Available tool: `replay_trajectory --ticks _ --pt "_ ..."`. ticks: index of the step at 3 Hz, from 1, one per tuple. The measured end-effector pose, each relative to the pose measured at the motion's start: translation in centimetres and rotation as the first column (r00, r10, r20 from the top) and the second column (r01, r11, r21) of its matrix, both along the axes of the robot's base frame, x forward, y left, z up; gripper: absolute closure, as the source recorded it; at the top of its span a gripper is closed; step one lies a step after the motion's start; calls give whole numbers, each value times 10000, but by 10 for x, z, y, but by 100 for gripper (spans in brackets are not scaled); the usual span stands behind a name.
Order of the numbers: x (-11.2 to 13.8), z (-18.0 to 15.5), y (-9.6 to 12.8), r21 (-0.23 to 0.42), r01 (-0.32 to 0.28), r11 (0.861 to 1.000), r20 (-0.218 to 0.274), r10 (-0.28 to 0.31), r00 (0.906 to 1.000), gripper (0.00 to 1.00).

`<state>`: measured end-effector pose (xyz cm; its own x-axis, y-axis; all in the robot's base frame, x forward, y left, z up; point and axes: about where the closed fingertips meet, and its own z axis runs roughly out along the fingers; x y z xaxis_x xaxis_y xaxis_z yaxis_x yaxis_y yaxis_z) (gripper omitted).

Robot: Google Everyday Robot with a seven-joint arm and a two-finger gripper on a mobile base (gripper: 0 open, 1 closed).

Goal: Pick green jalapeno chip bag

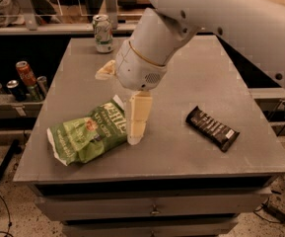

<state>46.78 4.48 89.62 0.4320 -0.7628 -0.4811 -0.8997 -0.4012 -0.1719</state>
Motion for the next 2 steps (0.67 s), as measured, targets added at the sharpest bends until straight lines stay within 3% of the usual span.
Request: replay_trajectory --ticks 1,2 --pt "-3 -11 30 -141 -716 9973 570 723 9958 0" --pt "-2 -28 47 -505 -1147 9921 828 1186 9895 0"
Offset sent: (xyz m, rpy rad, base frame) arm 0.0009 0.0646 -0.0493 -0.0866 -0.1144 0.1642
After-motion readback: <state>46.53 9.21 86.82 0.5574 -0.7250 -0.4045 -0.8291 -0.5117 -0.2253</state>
